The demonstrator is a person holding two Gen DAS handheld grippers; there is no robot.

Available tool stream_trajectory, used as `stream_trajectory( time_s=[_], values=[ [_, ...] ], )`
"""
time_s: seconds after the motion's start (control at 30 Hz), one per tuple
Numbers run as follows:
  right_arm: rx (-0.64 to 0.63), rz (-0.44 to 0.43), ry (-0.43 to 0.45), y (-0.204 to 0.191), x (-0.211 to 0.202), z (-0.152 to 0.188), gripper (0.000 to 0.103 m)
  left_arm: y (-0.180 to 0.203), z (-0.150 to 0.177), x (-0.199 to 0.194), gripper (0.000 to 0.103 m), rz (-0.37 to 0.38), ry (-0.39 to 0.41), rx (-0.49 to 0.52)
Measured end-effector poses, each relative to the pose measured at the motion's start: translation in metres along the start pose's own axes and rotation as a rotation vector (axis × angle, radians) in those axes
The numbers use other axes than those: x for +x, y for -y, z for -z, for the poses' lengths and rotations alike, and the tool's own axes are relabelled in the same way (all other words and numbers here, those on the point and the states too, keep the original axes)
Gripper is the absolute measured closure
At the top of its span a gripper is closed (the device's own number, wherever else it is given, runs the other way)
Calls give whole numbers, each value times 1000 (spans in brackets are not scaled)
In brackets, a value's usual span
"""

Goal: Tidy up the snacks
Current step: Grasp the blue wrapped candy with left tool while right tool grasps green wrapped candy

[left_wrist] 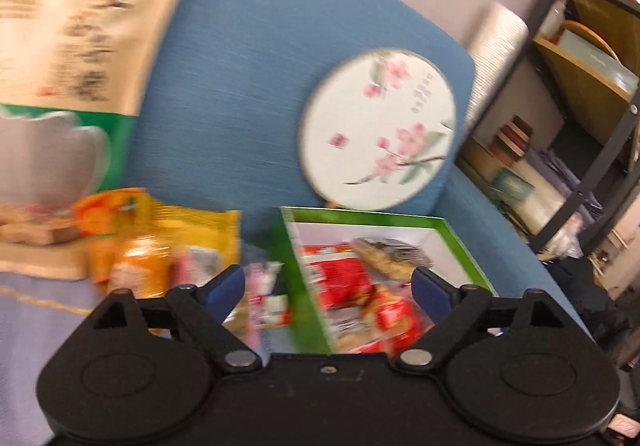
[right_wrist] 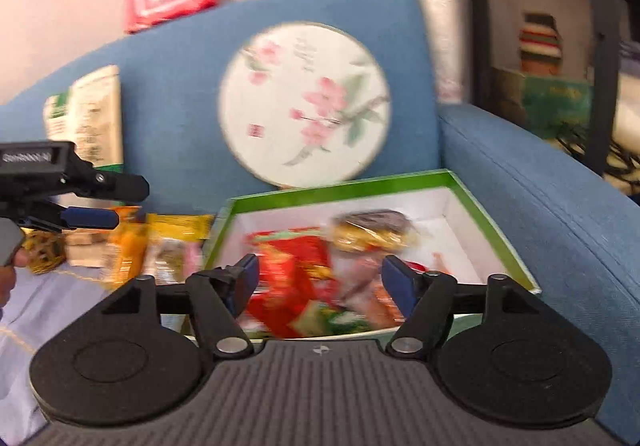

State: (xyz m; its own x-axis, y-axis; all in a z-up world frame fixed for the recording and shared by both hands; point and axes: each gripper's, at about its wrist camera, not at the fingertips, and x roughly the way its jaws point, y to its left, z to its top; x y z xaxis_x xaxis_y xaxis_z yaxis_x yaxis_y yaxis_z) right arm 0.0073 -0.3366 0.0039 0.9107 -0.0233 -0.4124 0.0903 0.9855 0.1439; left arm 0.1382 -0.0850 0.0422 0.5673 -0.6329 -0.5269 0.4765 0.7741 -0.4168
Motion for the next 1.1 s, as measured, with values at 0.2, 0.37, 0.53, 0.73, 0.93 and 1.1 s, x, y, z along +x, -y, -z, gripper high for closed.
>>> stream_trajectory(
  time_s=[0.2,0.37,0.53,0.73,0.93,1.1],
  values=[
    [-14,-131,-43,-39,-9,9,0,-38,29,-17,0,-80,-61,-38],
    [-40,-208,-119,-66,-6,24,0,-63,53,-1,0,-132,-130,-82],
    [-104,-307,-184,-99,6,39,0,-78,42,17,0,-114,-142,-128],
    [-193,-387,-231,-145,47,50,0,-87,29,32,0,-104,-183,-87],
    [-233,-380,-272,-170,90,59,0,-99,28,30,0,-105,-193,-88],
    [-201,-388,-339,-164,92,66,69,-92,34,44,0,-108,-225,-30]
  ],
)
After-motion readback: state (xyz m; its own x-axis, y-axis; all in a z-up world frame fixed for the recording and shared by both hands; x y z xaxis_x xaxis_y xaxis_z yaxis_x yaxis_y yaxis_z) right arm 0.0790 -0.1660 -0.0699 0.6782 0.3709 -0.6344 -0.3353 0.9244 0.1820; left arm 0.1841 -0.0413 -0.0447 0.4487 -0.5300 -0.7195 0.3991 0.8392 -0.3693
